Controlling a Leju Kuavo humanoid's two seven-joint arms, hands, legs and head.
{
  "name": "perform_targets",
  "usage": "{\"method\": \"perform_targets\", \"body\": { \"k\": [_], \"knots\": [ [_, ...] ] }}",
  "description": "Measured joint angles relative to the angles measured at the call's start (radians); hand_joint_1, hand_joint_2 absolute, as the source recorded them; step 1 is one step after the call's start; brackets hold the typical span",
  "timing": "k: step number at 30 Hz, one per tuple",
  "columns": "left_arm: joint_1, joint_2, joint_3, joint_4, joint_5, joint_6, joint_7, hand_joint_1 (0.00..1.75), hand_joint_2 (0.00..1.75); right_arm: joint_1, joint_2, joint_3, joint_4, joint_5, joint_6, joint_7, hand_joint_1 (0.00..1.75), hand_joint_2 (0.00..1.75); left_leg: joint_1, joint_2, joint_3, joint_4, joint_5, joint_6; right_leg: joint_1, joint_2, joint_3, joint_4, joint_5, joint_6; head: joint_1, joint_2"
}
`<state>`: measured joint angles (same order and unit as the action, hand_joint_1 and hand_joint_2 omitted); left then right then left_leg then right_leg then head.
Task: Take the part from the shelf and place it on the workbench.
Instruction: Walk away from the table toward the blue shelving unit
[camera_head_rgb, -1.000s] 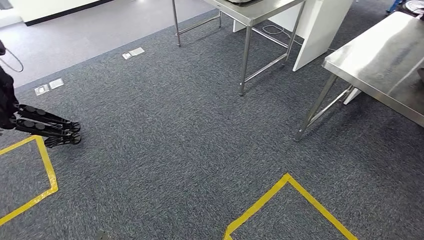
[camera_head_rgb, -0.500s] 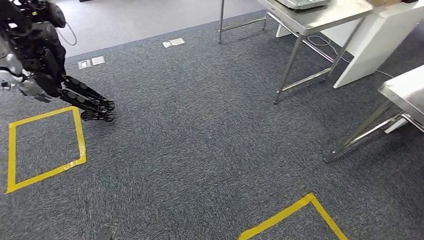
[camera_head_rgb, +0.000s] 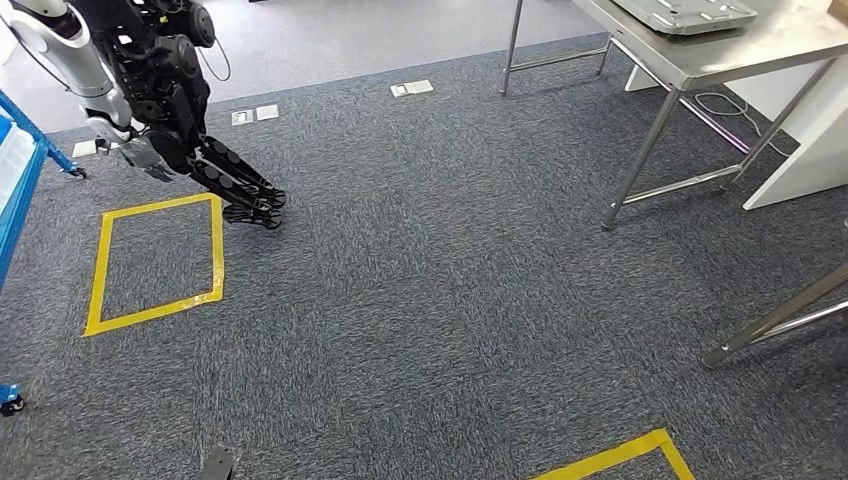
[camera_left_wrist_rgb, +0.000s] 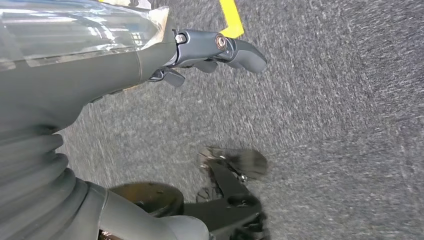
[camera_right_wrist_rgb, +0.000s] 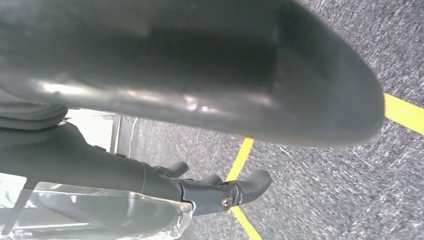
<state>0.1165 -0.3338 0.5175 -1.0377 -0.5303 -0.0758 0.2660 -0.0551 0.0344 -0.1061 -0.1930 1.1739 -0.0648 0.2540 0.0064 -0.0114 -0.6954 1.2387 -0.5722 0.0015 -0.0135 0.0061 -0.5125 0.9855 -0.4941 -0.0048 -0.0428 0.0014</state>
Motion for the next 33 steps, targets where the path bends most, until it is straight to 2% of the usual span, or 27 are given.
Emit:
{"method": "perform_targets", "body": {
  "k": [1, 2, 3, 5, 6, 7, 8, 11, 15, 19, 23, 29, 33],
  "knots": [
    [0.0, 0.001, -0.005, 0.001, 0.004, 0.002, 0.001, 0.0, 1.75, 0.001, -0.001, -0.003, 0.0, -0.002, -0.001, 0.0, 0.0, 0.0, 0.003, 0.005, -0.023, 0.046, -0.014, -0.003, 0.001, -0.007, 0.0, 0.0, -0.001, -0.001, 0.0, 0.0],
    [0.002, 0.002, -0.009, 0.002, 0.006, 0.004, 0.002, 0.0, 1.75, 0.0, -0.001, -0.006, 0.0, -0.004, -0.002, 0.0, 0.0, 0.0, 0.006, 0.007, -0.027, 0.055, -0.007, -0.006, 0.001, -0.013, 0.0, 0.0, -0.001, -0.001, 0.0, 0.0],
    [0.004, 0.003, -0.013, 0.003, 0.007, 0.005, 0.002, 0.0, 1.75, -0.001, -0.002, -0.009, 0.0, -0.003, -0.002, 0.0, 0.0, 0.0, 0.008, 0.008, -0.01, 0.021, 0.018, -0.006, 0.001, -0.017, 0.001, 0.0, -0.001, 0.0, 0.0, 0.0],
    [0.004, 0.007, -0.021, 0.004, 0.01, 0.008, 0.002, 0.0, 1.75, -0.003, -0.001, -0.013, 0.0, 0.001, 0.001, -0.001, 0.0, 0.0, 0.011, 0.015, 0.067, -0.12, 0.083, -0.004, 0.002, -0.022, 0.004, 0.0, -0.003, 0.003, -0.001, 0.0],
    [0.003, 0.008, -0.026, 0.004, 0.012, 0.011, 0.003, 0.0, 1.75, -0.004, -0.001, -0.014, 0.0, 0.004, 0.002, -0.001, 0.0, 0.0, 0.01, 0.017, 0.099, -0.18, 0.103, 0.0, 0.004, -0.023, 0.005, 0.001, -0.006, 0.007, 0.0, 0.0],
    [0.001, 0.01, -0.031, 0.004, 0.013, 0.013, 0.004, 0.0, 1.75, -0.005, -0.001, -0.015, 0.0, 0.007, 0.004, -0.001, 0.0, 0.0, 0.008, 0.018, 0.118, -0.217, 0.113, 0.004, 0.008, -0.025, 0.003, 0.003, -0.01, 0.009, 0.0, 0.0],
    [0.0, 0.01, -0.036, 0.005, 0.014, 0.015, 0.005, 0.0, 1.75, -0.005, -0.001, -0.015, 0.0, 0.009, 0.004, -0.001, 0.0, 0.0, 0.006, 0.018, 0.124, -0.231, 0.113, 0.007, 0.011, -0.025, 0.001, 0.004, -0.013, 0.009, 0.001, 0.0],
    [0.0, 0.013, -0.049, 0.01, 0.019, 0.022, 0.008, 0.0, 1.75, -0.005, -0.002, -0.016, 0.0, 0.011, 0.004, -0.001, 0.0, 0.0, -0.002, 0.014, 0.124, -0.232, 0.116, 0.011, 0.009, -0.026, -0.002, 0.006, -0.016, 0.007, 0.002, 0.0],
    [-0.009, 0.021, -0.079, 0.028, 0.03, 0.049, 0.009, 0.0, 1.75, -0.004, 0.0, -0.026, 0.0, 0.004, 0.0, -0.004, 0.0, 0.0, -0.011, 0.013, 0.123, -0.229, 0.114, 0.021, 0.001, -0.027, -0.002, 0.005, -0.014, 0.015, 0.002, 0.0],
    [-0.034, 0.026, -0.124, 0.068, 0.032, 0.091, 0.009, 0.0, 1.75, -0.001, 0.0, -0.048, 0.0, -0.014, -0.007, -0.004, 0.0, 0.0, -0.014, 0.013, 0.122, -0.227, 0.112, 0.025, -0.002, -0.027, -0.002, 0.005, -0.014, 0.024, 0.002, 0.0],
    [-0.064, 0.028, -0.172, 0.115, 0.028, 0.135, 0.008, 0.0, 1.75, 0.001, 0.001, -0.073, 0.0, -0.036, -0.004, 0.011, 0.0, 0.0, -0.014, 0.013, 0.122, -0.226, 0.112, 0.026, -0.003, -0.027, -0.003, 0.005, -0.014, 0.025, 0.001, 0.0],
    [-0.158, 0.033, -0.299, 0.249, 0.026, 0.213, -0.006, 0.0, 1.75, 0.004, 0.025, -0.133, 0.0, -0.085, -0.013, 0.049, 0.0, 0.0, -0.012, 0.012, 0.122, -0.225, 0.112, 0.026, -0.003, -0.027, -0.004, 0.007, -0.013, 0.024, 0.001, 0.0],
    [-0.222, 0.047, -0.404, 0.353, 0.039, 0.197, -0.042, 0.0, 1.75, 0.008, 0.045, -0.183, 0.0, -0.118, -0.034, 0.079, 0.0, 0.0, -0.012, 0.013, 0.122, -0.225, 0.113, 0.026, -0.003, -0.027, 0.0, 0.01, -0.013, 0.024, 0.001, 0.0]
  ]
}}
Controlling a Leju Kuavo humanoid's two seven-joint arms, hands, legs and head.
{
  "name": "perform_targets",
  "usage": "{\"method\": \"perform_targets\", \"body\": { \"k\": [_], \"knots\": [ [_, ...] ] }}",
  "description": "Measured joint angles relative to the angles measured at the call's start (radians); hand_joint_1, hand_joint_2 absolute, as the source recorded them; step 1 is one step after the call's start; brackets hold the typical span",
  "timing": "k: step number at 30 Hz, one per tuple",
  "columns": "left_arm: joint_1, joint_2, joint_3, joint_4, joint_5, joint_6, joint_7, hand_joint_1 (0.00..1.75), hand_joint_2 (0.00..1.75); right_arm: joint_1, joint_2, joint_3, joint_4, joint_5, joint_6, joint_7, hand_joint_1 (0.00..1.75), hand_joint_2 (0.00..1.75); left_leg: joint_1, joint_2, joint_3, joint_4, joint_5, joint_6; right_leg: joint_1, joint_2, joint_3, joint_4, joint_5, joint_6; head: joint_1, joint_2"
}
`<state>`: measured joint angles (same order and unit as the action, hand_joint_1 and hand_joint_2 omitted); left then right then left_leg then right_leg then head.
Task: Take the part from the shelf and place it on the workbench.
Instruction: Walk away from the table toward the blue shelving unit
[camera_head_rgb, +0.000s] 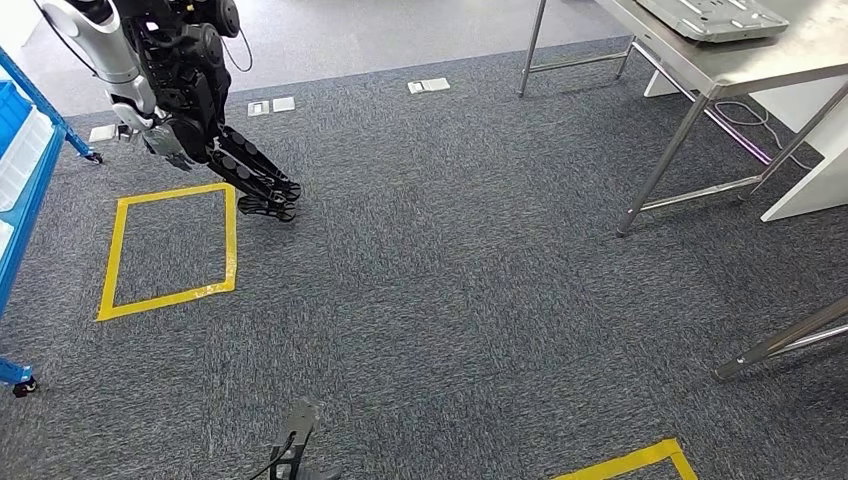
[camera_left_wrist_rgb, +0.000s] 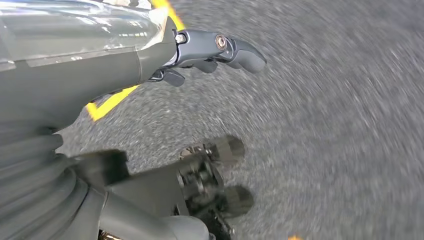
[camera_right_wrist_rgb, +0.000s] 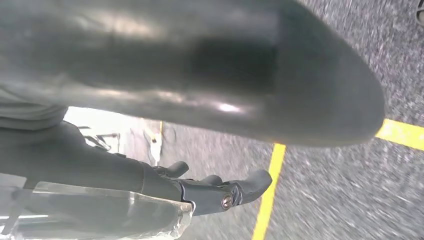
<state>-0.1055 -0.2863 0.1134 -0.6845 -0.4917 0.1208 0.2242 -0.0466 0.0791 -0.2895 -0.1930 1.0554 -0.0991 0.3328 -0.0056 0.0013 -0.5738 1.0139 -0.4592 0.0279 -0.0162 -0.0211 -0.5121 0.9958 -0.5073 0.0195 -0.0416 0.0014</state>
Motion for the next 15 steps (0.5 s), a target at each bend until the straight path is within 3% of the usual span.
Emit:
{"method": "perform_targets", "body": {
  "k": [7, 15],
  "knots": [
    [-0.04, 0.036, -0.131, 0.108, 0.073, -0.013, -0.04, 0.0, 1.75, 0.009, 0.017, -0.05, 0.0, -0.011, -0.011, 0.011, 0.0, 0.0, 0.0, 0.0, 0.0, 0.0, 0.0, 0.0, 0.0, 0.0, -0.002, 0.003, 0.0, 0.0, 0.0, 0.0],
    [-0.023, 0.104, -0.185, 0.14, 0.272, -0.01, -0.055, 0.0, 1.75, 0.018, 0.016, -0.063, 0.0, 0.034, -0.013, -0.023, 0.0, 0.0, 0.001, 0.001, -0.003, 0.002, 0.0, 0.0, 0.0, 0.0, -0.006, 0.008, -0.001, 0.0, 0.0, 0.0]
  ]
}}
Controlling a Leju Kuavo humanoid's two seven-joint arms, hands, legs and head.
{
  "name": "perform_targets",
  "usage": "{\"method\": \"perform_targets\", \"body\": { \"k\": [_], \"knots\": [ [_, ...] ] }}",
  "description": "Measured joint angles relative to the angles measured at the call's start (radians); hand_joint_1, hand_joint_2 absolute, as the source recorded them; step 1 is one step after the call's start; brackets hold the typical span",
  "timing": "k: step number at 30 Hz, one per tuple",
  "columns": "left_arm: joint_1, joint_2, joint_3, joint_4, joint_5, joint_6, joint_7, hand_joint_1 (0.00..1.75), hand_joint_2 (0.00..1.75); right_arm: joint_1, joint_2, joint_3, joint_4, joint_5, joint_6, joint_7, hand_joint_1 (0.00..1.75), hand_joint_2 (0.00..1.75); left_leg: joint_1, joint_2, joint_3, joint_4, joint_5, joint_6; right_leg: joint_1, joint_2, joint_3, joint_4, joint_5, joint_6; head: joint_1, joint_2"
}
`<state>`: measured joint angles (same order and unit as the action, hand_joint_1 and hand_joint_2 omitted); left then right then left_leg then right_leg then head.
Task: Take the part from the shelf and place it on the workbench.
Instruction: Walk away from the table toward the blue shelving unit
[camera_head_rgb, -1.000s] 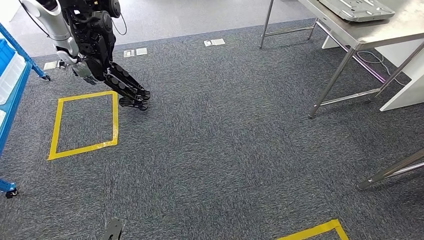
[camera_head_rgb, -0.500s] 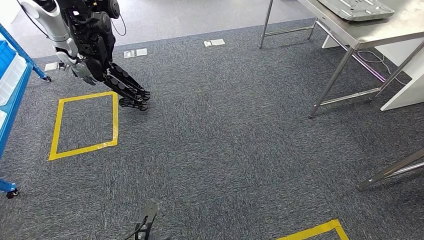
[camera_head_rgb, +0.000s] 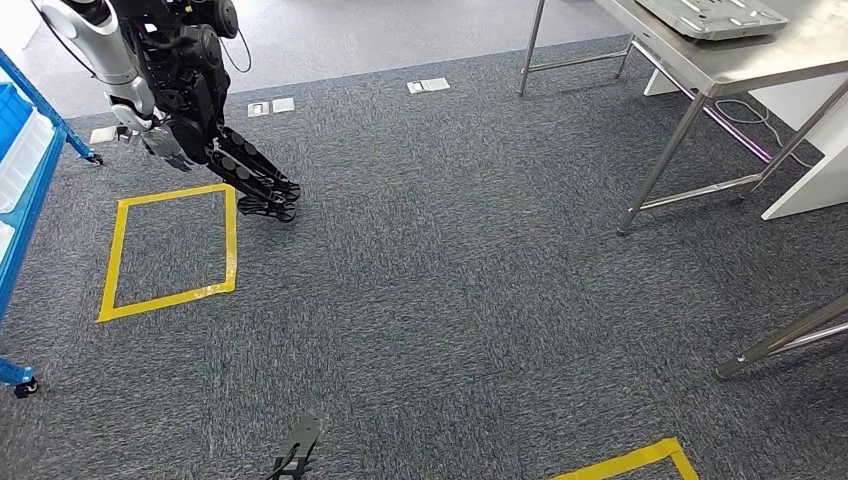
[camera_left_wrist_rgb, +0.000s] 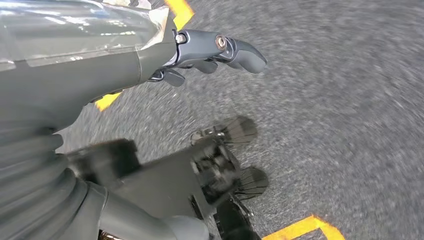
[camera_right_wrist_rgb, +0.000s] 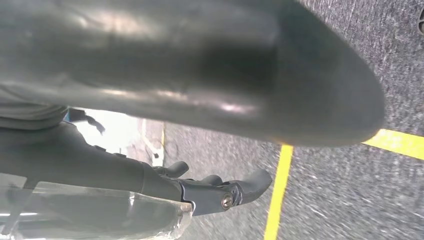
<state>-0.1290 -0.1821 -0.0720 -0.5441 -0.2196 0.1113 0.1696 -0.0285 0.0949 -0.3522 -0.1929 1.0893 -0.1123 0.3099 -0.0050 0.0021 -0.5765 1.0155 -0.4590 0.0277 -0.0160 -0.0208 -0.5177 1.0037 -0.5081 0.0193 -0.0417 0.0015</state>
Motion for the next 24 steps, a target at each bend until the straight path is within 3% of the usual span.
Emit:
{"method": "perform_targets", "body": {
  "k": [5, 11, 14, 19, 24],
  "knots": [
    [0.027, 0.065, 0.001, 0.004, 0.078, -0.003, -0.012, 0.0, 1.75, 0.003, -0.013, 0.004, 0.0, 0.026, 0.002, -0.032, 0.0, 0.0, 0.0, 0.0, -0.001, 0.001, 0.0, 0.0, 0.0, 0.0, -0.007, 0.002, -0.002, 0.001, 0.0, 0.0],
    [0.044, 0.088, 0.003, 0.005, 0.124, 0.018, -0.012, 0.0, 1.75, 0.002, -0.02, 0.016, 0.0, 0.063, 0.01, -0.048, 0.0, 0.0, 0.0, -0.001, -0.003, 0.002, 0.0, 0.0, 0.0, -0.001, -0.004, 0.003, -0.003, 0.001, 0.0, 0.0],
    [0.094, 0.106, 0.024, -0.027, 0.186, 0.025, -0.001, 0.0, 1.75, 0.001, -0.028, 0.049, 0.0, 0.123, 0.019, -0.075, 0.0, 0.0, 0.0, 0.001, -0.005, 0.005, 0.0, -0.001, 0.0, 0.001, -0.003, 0.006, -0.003, 0.001, 0.0, 0.0],
    [0.256, 0.111, 0.133, -0.215, 0.157, -0.021, 0.07, 0.0, 1.75, -0.008, -0.038, 0.098, 0.0, 0.188, 0.013, -0.116, 0.0, 0.0, 0.0, 0.001, -0.005, 0.005, -0.002, -0.002, 0.0, 0.001, -0.012, 0.006, -0.005, 0.002, 0.0, 0.0],
    [0.356, 0.075, 0.274, -0.378, 0.065, -0.082, 0.11, 0.0, 1.75, -0.021, -0.038, 0.133, 0.0, 0.22, 0.021, -0.116, 0.0, 0.0, 0.001, 0.0, -0.005, 0.005, -0.003, -0.003, 0.0, 0.0, -0.013, 0.005, -0.006, 0.002, 0.0, 0.0]
  ]
}}
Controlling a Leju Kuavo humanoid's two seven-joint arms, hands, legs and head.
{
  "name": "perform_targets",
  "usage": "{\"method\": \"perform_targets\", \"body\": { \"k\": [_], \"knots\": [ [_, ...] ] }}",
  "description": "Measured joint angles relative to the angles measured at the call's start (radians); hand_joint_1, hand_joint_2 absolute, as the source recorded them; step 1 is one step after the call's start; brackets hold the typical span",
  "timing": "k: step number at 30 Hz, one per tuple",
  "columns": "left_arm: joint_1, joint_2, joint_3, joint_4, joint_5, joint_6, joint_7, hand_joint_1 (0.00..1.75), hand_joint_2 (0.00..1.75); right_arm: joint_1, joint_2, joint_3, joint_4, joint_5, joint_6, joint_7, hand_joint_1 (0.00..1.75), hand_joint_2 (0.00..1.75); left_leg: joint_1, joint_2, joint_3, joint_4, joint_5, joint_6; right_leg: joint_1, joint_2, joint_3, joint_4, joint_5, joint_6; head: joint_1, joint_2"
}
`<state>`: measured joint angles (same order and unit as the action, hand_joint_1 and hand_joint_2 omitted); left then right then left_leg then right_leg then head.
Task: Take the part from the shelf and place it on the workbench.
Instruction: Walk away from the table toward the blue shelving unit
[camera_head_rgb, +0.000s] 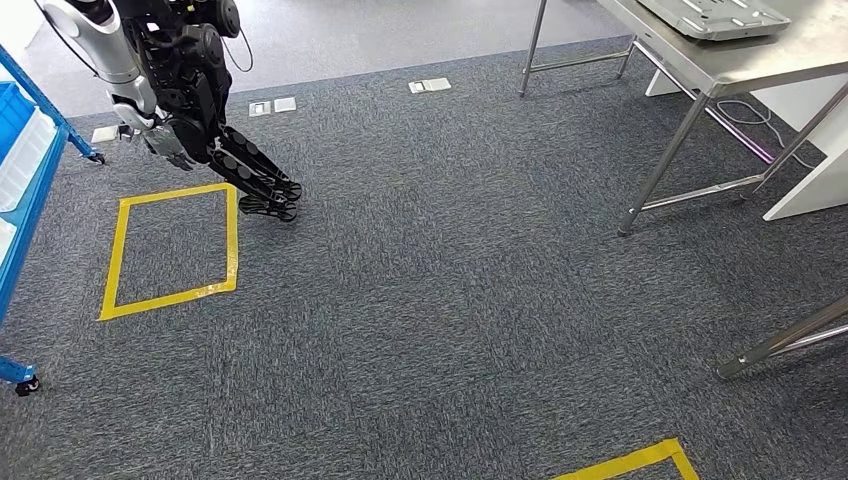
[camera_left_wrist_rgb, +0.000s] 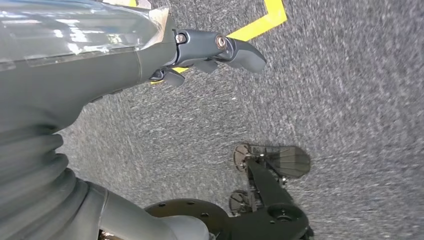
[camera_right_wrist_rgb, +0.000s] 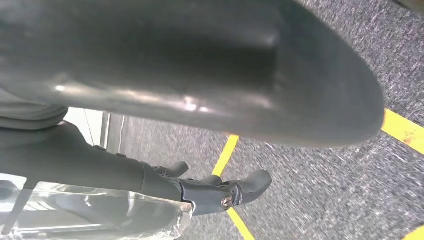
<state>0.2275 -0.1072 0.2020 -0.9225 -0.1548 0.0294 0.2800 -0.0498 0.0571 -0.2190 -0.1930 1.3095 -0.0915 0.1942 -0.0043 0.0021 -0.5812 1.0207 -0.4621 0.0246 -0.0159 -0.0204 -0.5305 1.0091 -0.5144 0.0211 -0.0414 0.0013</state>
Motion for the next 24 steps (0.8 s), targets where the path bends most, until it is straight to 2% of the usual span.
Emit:
{"method": "perform_targets", "body": {
  "k": [9, 19, 23, 24],
  "knots": [
    [0.063, -0.105, 0.214, -0.191, -0.164, -0.095, 0.013, 0.0, 1.75, -0.011, 0.004, 0.029, 0.0, 0.024, 0.03, 0.014, 0.0, 0.0, 0.0, -0.001, 0.0, 0.0, 0.0, 0.0, 0.0, -0.001, 0.001, 0.0, 0.0, 0.0, 0.0, 0.0],
    [0.061, -0.206, 0.384, -0.32, -0.3, -0.192, 0.013, 0.0, 1.75, -0.021, 0.012, 0.034, 0.0, 0.033, 0.038, 0.03, 0.0, 0.0, 0.0, -0.002, 0.001, 0.0, 0.0, 0.0, 0.0, -0.001, 0.002, 0.0, 0.0, 0.0, 0.0, 0.0],
    [0.054, -0.221, 0.426, -0.335, -0.311, -0.205, 0.008, 0.0, 0.0, -0.02, 0.014, 0.034, 0.0, 0.026, 0.024, 0.016, 0.0, 0.0, 0.0, -0.002, 0.001, 0.0, 0.0, 0.0, 0.0, -0.001, 0.002, 0.0, 0.0, 0.0, 0.0, 0.0],
    [0.053, -0.224, 0.435, -0.337, -0.313, -0.206, 0.006, 0.0, 0.0, -0.02, 0.016, 0.034, 0.0, 0.022, 0.018, 0.01, 0.0, 0.0, 0.0, -0.002, 0.001, 0.0, 0.0, 0.0, 0.0, -0.001, 0.002, 0.0, 0.0, 0.0, 0.0, 0.0]
  ]
}}
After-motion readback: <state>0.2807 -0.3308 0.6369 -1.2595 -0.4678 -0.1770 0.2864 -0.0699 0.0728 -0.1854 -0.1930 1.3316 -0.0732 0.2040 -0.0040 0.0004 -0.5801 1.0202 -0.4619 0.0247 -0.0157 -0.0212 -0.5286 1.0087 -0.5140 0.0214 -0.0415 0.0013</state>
